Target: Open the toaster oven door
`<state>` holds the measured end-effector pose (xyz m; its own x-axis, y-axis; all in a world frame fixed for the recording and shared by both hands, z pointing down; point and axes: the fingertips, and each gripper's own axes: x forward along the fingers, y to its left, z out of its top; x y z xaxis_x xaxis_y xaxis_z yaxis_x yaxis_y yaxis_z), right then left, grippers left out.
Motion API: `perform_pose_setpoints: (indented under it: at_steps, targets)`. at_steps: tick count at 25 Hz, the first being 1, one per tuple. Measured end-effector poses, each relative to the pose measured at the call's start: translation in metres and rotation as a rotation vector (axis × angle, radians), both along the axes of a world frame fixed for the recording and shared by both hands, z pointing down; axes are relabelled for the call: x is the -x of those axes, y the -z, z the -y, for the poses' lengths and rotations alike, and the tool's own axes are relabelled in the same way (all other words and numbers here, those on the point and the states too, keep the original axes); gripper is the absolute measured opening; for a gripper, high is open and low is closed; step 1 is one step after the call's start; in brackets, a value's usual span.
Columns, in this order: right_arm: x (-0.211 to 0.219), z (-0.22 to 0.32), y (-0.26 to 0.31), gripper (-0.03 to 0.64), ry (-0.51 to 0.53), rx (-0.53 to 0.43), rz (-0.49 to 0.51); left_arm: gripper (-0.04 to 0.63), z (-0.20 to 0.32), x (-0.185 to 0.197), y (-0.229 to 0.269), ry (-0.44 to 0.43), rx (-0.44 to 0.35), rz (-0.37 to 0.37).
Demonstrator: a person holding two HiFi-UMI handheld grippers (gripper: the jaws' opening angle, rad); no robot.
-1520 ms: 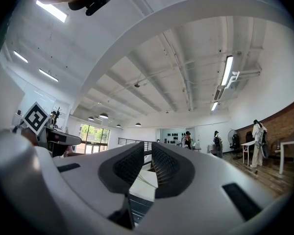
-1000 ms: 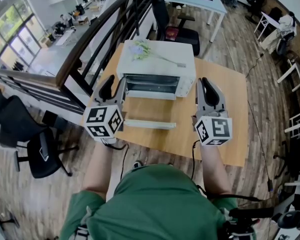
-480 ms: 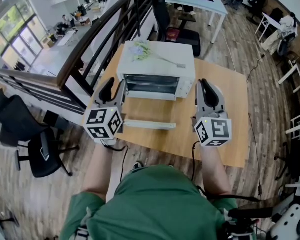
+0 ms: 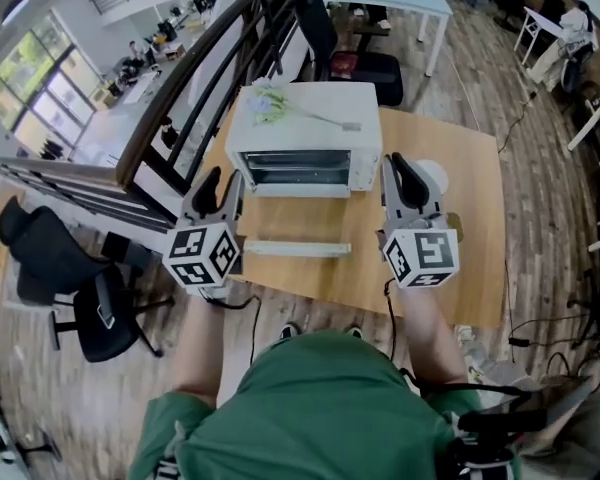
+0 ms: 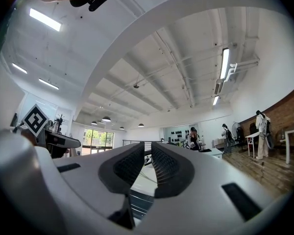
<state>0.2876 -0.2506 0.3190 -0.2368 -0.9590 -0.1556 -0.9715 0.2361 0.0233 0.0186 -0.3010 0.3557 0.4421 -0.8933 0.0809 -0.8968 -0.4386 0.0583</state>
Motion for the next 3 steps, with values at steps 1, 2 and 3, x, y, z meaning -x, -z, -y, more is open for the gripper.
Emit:
perform_pose_setpoints:
  at_steps: [1,2,3]
  targets:
    - [-0.0031,0.0003,0.001,0.06,0.006,-0.002,0.0,0.155,-0.0013,-0.0028,0.0001,0.005,0.001,0.002]
    - [-0.0066,0.0006,0.0022,0.06,0.012,-0.004,-0.001,0.155,-0.0026,-0.006,0.0007,0.01,0.002,0.004]
    - [-0.0102,0.0008,0.0036,0.06,0.017,-0.006,-0.002,0.155,-0.0038,-0.0094,0.0016,0.016,0.001,0.006]
